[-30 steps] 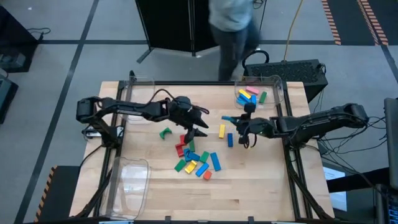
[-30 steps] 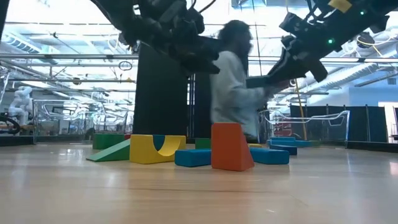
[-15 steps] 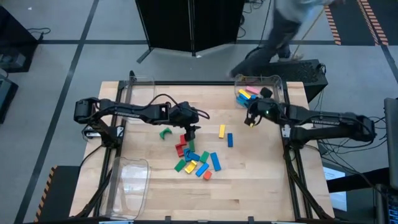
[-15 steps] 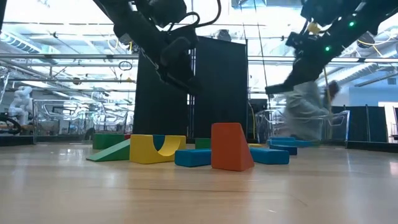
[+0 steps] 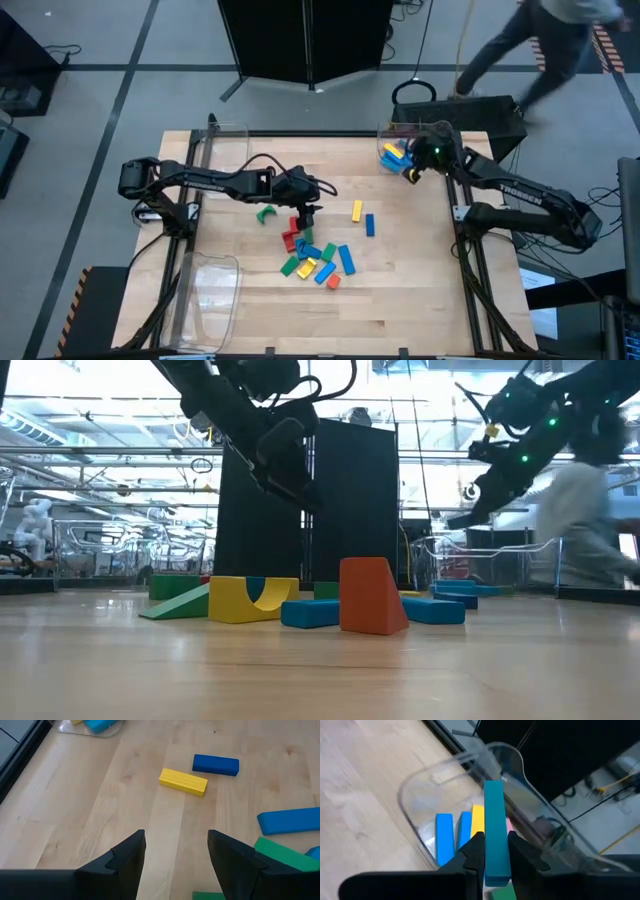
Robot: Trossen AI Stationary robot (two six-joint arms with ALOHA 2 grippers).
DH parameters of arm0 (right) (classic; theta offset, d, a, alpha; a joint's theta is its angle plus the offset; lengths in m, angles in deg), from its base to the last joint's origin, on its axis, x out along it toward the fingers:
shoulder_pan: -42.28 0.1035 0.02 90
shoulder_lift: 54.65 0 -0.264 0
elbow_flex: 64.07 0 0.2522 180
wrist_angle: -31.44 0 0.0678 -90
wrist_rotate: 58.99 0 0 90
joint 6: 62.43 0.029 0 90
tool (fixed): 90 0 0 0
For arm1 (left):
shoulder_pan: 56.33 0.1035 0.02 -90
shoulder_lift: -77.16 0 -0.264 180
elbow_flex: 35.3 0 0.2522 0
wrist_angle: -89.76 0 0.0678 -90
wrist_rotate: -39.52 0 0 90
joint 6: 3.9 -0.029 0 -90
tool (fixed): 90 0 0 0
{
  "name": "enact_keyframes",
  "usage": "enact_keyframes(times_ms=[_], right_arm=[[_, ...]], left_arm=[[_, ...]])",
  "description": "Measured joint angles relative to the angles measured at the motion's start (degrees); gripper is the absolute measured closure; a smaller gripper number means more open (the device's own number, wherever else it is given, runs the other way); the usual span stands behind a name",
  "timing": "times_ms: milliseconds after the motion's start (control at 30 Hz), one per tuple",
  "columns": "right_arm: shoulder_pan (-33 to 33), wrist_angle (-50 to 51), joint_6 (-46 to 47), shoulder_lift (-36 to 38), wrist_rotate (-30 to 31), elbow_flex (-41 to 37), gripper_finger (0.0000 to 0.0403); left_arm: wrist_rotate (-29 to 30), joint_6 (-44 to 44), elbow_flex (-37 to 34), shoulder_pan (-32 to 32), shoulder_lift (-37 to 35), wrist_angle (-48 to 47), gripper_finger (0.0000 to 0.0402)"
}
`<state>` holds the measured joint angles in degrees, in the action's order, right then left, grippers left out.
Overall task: Sort blocks by size
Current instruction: Put the blue rectangular block into the top right transparent bin
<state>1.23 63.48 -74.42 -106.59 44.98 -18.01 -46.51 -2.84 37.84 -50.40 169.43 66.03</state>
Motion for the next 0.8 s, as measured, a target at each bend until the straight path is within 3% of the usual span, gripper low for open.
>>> enact_keyframes(times_ms=[167,367,533,800], right_arm=[[-7.1,-1.8,-0.4,-3.1,-7.7,0.0,0.0344],[-12.5,-6.9,-0.5,-9.9,-10.4,0.0,0.0344],[-15.5,-11.7,-0.7,-16.2,-16.7,0.0,0.0344],[-17.1,-15.8,0.4,-22.7,-17.1,0.0,0.0328]], left_arm=[[0.0,0.0,0.0,0.0,0.0,0.0,0.0185],[0.0,0.1,0.0,0.0,0.0,0.0,0.0185],[0.0,0.0,0.0,-0.1,0.0,0.0,0.0185],[-0.1,0.0,0.0,-0.1,0.0,0.0,0.0185]])
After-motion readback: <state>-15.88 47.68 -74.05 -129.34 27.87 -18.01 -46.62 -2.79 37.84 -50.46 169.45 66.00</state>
